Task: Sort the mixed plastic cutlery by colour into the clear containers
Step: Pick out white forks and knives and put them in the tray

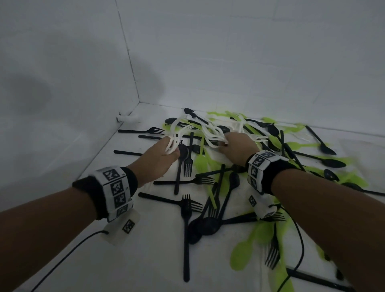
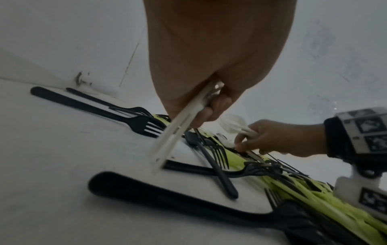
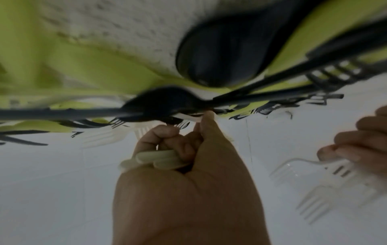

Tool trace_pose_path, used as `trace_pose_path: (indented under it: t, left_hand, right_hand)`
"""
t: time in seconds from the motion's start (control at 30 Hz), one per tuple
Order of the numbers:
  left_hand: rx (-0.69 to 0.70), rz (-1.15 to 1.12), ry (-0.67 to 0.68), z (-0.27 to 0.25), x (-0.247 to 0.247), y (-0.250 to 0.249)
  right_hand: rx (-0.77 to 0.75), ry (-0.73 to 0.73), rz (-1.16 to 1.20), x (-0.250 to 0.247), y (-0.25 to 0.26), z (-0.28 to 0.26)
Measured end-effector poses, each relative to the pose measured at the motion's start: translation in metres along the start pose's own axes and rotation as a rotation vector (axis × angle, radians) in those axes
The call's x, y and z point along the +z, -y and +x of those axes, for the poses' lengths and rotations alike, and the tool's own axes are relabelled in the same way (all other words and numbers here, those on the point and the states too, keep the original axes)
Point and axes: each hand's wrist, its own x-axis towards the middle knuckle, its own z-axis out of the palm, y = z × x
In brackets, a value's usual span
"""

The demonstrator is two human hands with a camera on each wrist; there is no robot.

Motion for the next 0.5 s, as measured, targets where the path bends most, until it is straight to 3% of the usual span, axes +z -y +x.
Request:
trace_pose_path:
  t: [0.13,0.23,0.33,0.5]
  left_hand:
    - [0.122,0.165,-0.002,0.013,0.004,-0.001]
    - [0.255,0.407,0.063,0.025,0.01,-0.003]
    - [0.442,0.678,0.174,0.039,0.019,-0.007]
    - [0.656,0.906,0.26,0.07,0.042,-0.026]
  right_hand:
    - [0.021,-0.201,0.446,-0.017,0.004,0.002]
    - [0.113,-0.305,0.634,-0.028,0.001,-0.001]
    - [0.213,-0.281,0.664,-0.032,-0.014,-0.009]
    - [0.246,-0.272,0.523,-0.034,-0.054,-0.029]
